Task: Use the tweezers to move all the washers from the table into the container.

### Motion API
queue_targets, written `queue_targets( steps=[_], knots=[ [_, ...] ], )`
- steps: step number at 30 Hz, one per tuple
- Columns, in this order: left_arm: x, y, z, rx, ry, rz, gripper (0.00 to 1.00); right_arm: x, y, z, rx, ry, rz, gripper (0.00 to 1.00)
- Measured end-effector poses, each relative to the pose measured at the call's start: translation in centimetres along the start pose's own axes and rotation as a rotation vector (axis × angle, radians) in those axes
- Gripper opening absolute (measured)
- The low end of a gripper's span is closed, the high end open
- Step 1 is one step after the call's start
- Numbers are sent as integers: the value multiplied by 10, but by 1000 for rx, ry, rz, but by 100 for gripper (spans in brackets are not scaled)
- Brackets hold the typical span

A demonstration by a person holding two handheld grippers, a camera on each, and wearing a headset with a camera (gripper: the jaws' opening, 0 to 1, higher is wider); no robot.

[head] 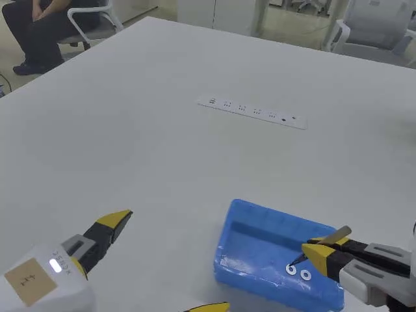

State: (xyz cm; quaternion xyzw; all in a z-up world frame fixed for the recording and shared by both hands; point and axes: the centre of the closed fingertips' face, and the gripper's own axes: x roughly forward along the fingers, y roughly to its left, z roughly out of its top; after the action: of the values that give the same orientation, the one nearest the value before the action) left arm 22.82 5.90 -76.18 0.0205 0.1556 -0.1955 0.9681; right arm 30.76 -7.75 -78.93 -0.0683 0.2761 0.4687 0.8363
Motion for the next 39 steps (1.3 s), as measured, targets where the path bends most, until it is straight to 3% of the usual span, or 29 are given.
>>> queue_targets(
  steps=[9, 15, 21, 26, 33, 39],
  knots=[
    [0, 0, -1, 8, 9, -1, 95, -20, 27, 17, -19, -42, 42, 3],
    [0, 0, -1, 15, 11, -1, 95, -27, 59, 15, -30, -49, 97, 3],
    [0, -1, -1, 17, 8, -5, 95, -20, 76, -4, -34, 2, 139, 3],
    [0, -3, 3, 7, -17, -13, 96, -12, 80, -20, -36, 52, 151, 3],
    [-1, 0, 1, -1, -9, -1, 95, -2, 84, -49, -53, 146, 172, 3],
    [0, -2, -2, 8, 4, -9, 95, 0, 85, -58, -60, 174, 185, 3]
  ],
)
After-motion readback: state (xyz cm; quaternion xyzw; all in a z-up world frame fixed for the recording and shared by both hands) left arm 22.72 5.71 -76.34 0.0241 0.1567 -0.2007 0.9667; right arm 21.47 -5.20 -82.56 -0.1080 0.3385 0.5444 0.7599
